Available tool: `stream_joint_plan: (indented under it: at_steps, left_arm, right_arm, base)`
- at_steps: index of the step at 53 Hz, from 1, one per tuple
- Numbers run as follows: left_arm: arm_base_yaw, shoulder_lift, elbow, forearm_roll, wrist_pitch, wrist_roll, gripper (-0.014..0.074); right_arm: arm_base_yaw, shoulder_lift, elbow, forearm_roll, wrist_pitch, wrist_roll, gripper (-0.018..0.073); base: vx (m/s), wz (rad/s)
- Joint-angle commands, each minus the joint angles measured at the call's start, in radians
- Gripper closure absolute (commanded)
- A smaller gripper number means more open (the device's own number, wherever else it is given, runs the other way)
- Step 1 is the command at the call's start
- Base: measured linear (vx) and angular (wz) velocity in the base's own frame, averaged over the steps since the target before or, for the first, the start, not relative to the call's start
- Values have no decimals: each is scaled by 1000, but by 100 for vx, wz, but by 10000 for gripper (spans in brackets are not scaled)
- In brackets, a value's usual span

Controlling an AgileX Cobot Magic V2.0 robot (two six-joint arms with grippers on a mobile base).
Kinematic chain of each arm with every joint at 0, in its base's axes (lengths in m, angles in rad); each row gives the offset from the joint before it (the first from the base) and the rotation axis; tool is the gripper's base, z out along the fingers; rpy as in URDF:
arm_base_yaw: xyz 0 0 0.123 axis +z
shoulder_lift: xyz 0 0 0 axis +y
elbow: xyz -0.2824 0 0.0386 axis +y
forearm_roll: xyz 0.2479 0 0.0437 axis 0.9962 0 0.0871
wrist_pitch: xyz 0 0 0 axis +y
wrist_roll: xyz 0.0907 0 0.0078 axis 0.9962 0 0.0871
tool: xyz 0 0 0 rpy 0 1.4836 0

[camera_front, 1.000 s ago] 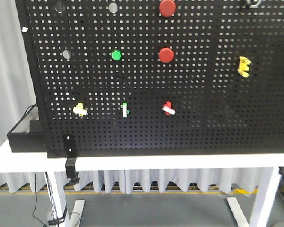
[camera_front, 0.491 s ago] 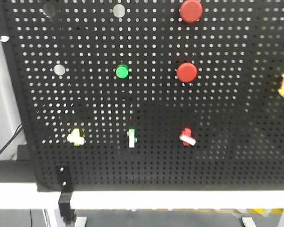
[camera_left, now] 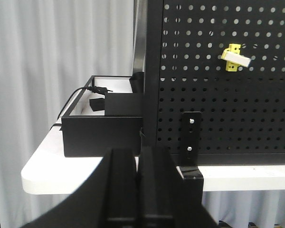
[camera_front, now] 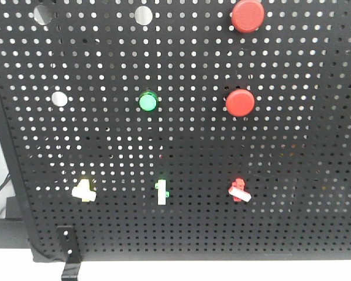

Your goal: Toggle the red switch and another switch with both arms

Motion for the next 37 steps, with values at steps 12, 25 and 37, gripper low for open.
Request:
stream_joint_plan:
  at_steps: [12,25,37]
  left_arm:
    - [-1,-8,19,-1,-80,-2,594]
    - [-1,-8,19,-1,-80,-2,594]
    - [-1,-8,19,-1,-80,-2,594]
  right_arm:
    - [-8,-3,5,-3,-82,-8,566]
    - [-8,-3,5,-3,-82,-8,566]
    - [-8,-3,5,-52,-86,-38,566]
  base:
    - [4,0]
    - [1,0]
    - [0,0]
